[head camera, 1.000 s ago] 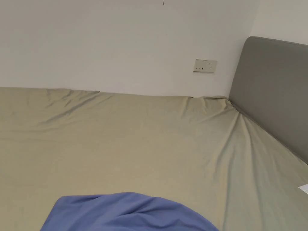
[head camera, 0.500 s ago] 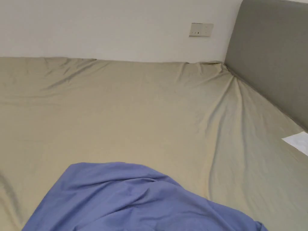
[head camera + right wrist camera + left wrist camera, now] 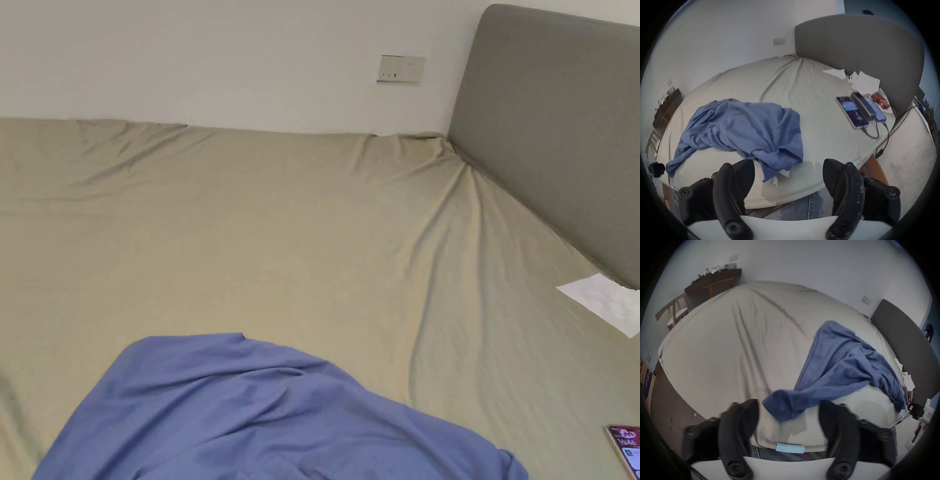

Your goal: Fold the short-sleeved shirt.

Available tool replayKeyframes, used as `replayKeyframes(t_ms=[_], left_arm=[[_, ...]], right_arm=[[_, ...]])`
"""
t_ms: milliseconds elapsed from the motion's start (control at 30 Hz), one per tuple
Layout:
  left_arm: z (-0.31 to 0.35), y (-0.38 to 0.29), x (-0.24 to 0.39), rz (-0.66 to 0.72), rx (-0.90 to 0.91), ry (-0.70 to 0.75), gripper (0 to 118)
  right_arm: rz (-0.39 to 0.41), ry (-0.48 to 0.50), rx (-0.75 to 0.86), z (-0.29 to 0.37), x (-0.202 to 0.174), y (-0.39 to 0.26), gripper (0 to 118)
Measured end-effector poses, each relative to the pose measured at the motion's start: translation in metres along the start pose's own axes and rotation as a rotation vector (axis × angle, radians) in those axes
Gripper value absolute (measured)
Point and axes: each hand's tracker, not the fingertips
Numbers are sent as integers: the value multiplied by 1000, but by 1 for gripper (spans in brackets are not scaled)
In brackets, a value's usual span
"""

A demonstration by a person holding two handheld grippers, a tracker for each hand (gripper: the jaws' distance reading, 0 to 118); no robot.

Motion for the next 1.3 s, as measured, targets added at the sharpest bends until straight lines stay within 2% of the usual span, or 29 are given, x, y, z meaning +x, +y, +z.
replayKeyframes(t_ms=[33, 67, 133, 167, 300, 433, 600, 733, 833, 1000, 1033, 1067, 1100, 1133, 1167, 1300], left_arm=[[5, 3, 3, -17, 32, 18, 42], [9, 5, 7, -37, 56, 31, 22], [19, 8, 22, -51, 92, 47, 5], [22, 8, 27, -51, 89, 38, 0], [37, 7, 42, -31, 144, 25, 0], [57, 14, 51, -20, 235, 96, 0], [63, 55, 58, -64, 331, 0, 0], [14, 108, 77, -135, 295, -71, 0], [-45, 151, 93, -115, 228, -138, 0], [-141, 209, 127, -107, 111, -172, 0], [-166, 220, 129, -123, 89, -182, 5], [-182, 226, 134, -156, 78, -186, 17], [-196, 231, 140, -168, 67, -183, 34], [-210, 235, 146, -193, 42, -182, 57], [-233, 238, 149, -225, 20, -189, 70], [-267, 234, 169, -384, -8, -166, 95]], right_arm=[[33, 8, 16, 5, -6, 4, 74], [53, 14, 33, 6, -12, 7, 56], [63, 17, 61, 5, -26, 8, 8], [60, 26, 65, 2, -30, 9, 2], [-50, 167, 31, -2, -39, 9, 1], [-68, 167, 23, -9, -47, 10, 1], [-68, 179, 13, -20, -49, 17, 1], [-65, 186, 33, -21, -53, 29, 1], [-79, 197, 44, -22, -54, 39, 1], [-99, 183, 45, -27, -53, 52, 1], [-104, 179, 41, -29, -53, 55, 1], [-109, 173, 40, -31, -52, 56, 1], [-112, 166, 36, -33, -52, 59, 1], [-115, 154, 32, -36, -52, 61, 1], [-117, 144, 30, -38, -52, 62, 1], [-138, 140, 8, -48, -50, 68, 1]])
